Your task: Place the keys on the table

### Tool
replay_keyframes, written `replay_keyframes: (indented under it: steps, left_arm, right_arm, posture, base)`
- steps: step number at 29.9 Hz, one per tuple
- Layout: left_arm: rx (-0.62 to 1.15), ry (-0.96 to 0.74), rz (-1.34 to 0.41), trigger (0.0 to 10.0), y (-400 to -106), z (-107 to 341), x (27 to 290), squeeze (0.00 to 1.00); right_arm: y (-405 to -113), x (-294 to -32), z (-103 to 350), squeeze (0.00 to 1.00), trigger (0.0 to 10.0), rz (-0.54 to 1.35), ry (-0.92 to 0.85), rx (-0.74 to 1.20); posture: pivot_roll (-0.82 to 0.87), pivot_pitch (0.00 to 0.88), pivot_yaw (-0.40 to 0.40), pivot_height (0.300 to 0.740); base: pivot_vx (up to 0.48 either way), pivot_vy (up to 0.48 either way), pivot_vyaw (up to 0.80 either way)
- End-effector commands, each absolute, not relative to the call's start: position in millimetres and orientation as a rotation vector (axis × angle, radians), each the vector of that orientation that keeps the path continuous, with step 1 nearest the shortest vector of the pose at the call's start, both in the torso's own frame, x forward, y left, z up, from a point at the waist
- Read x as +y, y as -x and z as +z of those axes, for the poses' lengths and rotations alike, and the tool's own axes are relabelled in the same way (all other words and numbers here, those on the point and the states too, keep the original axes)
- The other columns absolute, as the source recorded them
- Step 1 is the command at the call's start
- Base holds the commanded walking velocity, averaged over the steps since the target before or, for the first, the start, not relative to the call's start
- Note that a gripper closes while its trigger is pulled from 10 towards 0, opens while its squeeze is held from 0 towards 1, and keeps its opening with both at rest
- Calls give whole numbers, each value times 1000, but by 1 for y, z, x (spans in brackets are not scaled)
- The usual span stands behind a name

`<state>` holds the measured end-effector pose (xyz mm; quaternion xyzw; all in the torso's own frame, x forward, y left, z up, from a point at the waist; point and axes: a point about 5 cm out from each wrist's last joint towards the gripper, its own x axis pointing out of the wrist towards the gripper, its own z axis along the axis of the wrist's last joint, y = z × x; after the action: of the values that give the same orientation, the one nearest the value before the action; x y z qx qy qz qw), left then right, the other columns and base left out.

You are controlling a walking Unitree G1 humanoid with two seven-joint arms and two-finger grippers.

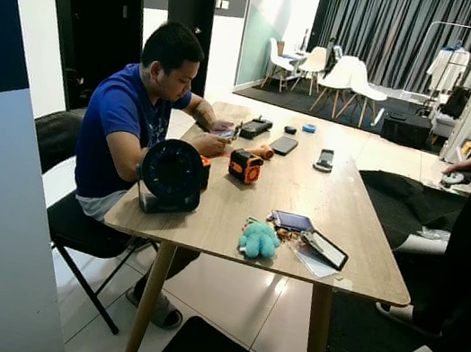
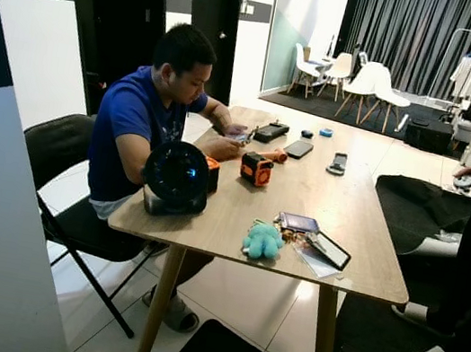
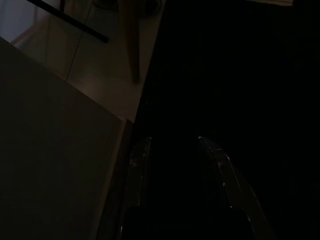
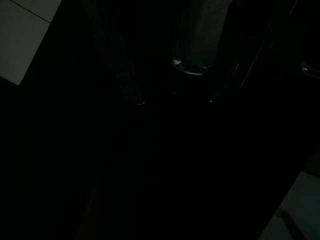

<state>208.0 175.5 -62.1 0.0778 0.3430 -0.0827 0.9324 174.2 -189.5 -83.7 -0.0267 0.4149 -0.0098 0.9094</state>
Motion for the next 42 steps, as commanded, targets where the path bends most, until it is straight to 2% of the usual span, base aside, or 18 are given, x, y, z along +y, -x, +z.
replay_keyframes:
  steps: [1, 15, 42]
  left_arm:
    - [699, -169, -173, 10000, -208, -62, 177, 0]
    - [666, -166, -178, 10000, -210, -59, 175, 0]
    - [655, -214, -188, 10000, -208, -59, 177, 0]
  right_arm:
    - [-176, -189, -83, 0, 10000, -36, 40, 846]
    - [-181, -187, -79, 0, 10000, -11, -56, 799]
    - [-181, -187, -79, 0, 10000, 37, 15, 799]
  posture:
    - [64, 25, 26, 740]
    - [59, 24, 24, 740]
    - [56, 2, 16, 740]
  base:
    - [0, 0, 0]
    - [0, 0, 0]
    - [0, 0, 0]
